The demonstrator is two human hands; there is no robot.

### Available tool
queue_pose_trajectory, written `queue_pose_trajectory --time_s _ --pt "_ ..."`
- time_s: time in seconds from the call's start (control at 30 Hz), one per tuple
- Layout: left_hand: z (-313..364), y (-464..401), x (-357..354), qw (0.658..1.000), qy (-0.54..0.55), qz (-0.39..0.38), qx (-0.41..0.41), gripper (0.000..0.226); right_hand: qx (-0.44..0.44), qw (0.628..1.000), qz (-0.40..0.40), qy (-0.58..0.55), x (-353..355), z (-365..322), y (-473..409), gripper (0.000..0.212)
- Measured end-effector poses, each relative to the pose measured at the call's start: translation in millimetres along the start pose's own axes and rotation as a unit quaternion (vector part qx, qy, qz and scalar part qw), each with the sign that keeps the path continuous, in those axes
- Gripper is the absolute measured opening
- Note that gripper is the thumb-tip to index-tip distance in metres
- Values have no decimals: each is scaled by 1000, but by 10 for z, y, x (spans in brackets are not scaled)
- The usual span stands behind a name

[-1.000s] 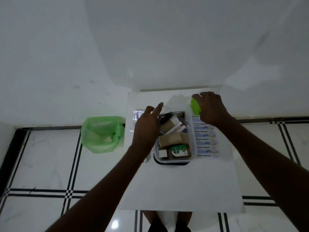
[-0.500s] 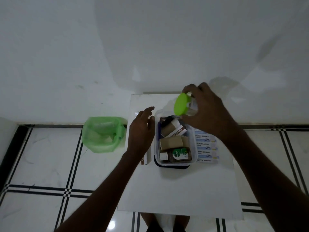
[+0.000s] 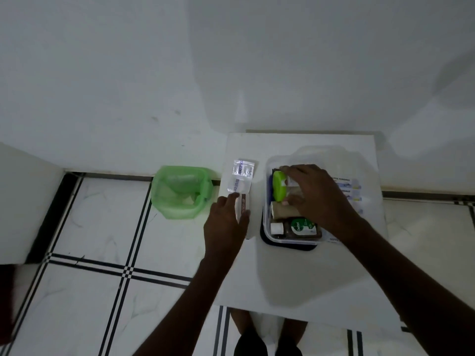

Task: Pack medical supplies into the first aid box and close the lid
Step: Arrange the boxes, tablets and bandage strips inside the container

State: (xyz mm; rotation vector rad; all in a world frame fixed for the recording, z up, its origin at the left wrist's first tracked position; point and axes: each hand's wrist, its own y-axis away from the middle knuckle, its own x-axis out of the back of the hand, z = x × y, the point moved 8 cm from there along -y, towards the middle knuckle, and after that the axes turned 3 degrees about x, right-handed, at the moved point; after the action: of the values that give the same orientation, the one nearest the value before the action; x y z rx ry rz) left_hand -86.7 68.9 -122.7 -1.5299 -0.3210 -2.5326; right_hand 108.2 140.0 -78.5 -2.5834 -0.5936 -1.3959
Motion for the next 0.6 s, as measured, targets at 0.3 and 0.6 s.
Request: queue_pose_trajectory --time_s 0.3,0.6 --pt "-22 243 23 996 60 10 59 51 -3 999 32 21 121 -44 165 64" --pt "877 247 422 948 314 -4 -40 46 -237 903 80 -351 271 -88 395 24"
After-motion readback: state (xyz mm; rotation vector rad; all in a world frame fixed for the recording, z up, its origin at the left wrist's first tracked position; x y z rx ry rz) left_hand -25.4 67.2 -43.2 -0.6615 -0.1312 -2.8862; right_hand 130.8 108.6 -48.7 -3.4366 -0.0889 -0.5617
